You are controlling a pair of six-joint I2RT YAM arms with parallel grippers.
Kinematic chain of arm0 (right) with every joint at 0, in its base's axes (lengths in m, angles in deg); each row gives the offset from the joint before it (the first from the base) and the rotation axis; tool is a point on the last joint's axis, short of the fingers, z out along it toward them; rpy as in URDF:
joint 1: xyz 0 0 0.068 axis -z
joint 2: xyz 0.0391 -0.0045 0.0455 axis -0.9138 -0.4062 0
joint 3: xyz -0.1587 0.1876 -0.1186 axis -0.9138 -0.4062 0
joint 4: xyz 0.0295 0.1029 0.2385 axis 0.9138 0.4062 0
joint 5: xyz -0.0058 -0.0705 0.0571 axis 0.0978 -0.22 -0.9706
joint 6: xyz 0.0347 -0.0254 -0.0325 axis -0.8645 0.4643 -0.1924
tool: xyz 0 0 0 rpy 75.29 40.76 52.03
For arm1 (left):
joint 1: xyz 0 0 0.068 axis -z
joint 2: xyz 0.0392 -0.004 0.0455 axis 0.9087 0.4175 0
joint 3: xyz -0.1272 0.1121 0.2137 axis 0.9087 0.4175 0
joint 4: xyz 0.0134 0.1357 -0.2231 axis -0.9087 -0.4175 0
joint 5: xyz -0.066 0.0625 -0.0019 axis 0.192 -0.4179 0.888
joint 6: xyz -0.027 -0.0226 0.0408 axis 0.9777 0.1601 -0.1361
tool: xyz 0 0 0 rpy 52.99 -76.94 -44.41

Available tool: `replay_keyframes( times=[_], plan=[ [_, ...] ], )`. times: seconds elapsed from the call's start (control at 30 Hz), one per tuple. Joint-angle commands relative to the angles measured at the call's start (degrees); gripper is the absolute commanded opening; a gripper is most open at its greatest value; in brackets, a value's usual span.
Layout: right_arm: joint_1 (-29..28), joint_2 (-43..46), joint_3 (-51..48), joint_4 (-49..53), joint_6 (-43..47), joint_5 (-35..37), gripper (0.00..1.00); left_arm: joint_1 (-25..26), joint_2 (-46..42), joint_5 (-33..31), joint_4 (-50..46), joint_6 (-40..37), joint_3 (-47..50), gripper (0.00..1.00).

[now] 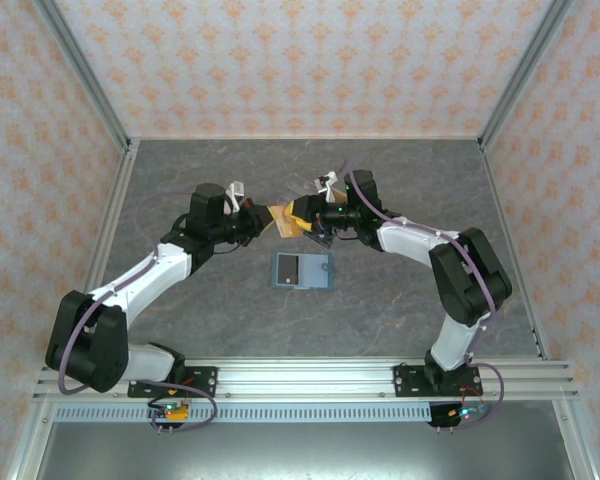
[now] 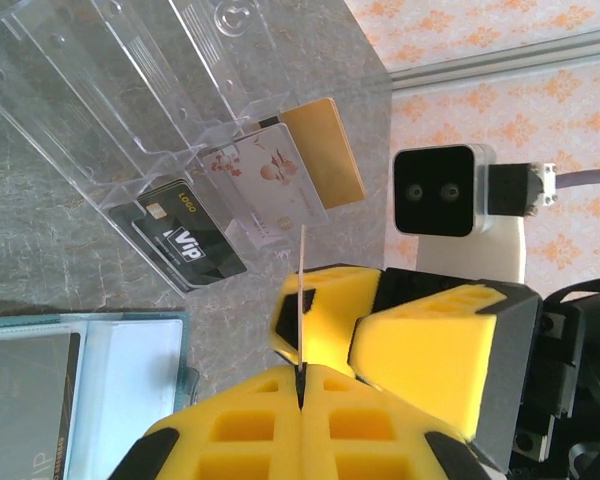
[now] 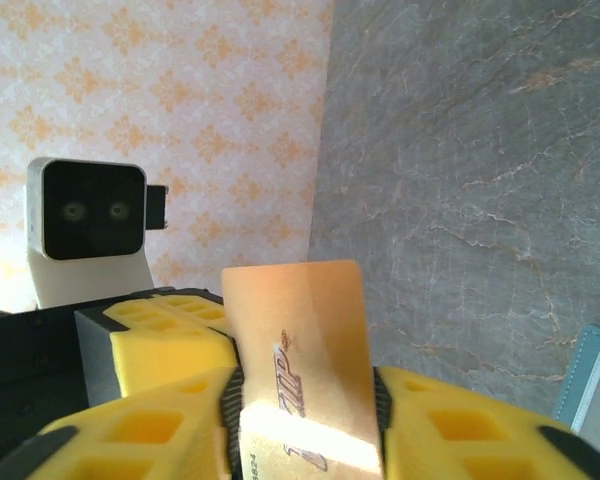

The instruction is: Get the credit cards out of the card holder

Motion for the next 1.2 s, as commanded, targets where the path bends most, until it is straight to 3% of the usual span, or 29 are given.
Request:
replay_keyframes(
  times=[0.0, 0.3, 0.47, 0.53, 0.6, 0.7, 0.9, 1.0, 1.17],
  plan=[
    [0.1, 0.4, -0.7, -4.4, -0.8, -1.7, 0.32, -0.6, 0.6, 1.1, 2.7, 1.2, 0.7, 0.0],
    [0.0, 3.1, 1.2, 5.7, 7.9, 1.4, 0.0, -0.8, -0.3, -2.0, -3.2, -1.5, -0.2, 0.01],
    [0.6, 4.9, 4.9, 18.4, 18.4, 7.7, 0.0, -1.2, -1.9, -8.2, -12.2, -5.9, -2.0, 0.37],
    [1.2, 5.8, 7.6, 25.9, 24.5, 11.8, 0.0, -1.2, -2.7, -13.5, -18.8, -8.6, -3.3, 0.59],
    [1.6, 6.9, 10.5, 33.9, 32.2, 18.7, 0.0, -1.3, -3.5, -18.0, -23.7, -10.7, -4.1, 0.71],
    [1.6, 8.8, 13.9, 42.2, 43.7, 29.6, 0.0, -1.3, -4.7, -23.9, -29.4, -13.5, -4.8, 0.76],
    [1.6, 10.8, 17.6, 49.4, 60.4, 45.0, 0.0, -1.6, -6.5, -31.5, -35.4, -16.2, -4.8, 0.93],
    [1.6, 9.0, 20.8, 51.8, 67.8, 48.7, 0.0, -1.7, -6.4, -32.9, -36.4, -17.0, -4.9, 1.0],
    [1.6, 5.3, 24.8, 54.2, 79.4, 47.8, 0.0, -1.7, -5.7, -32.6, -37.2, -17.5, -5.4, 1.0]
  ],
)
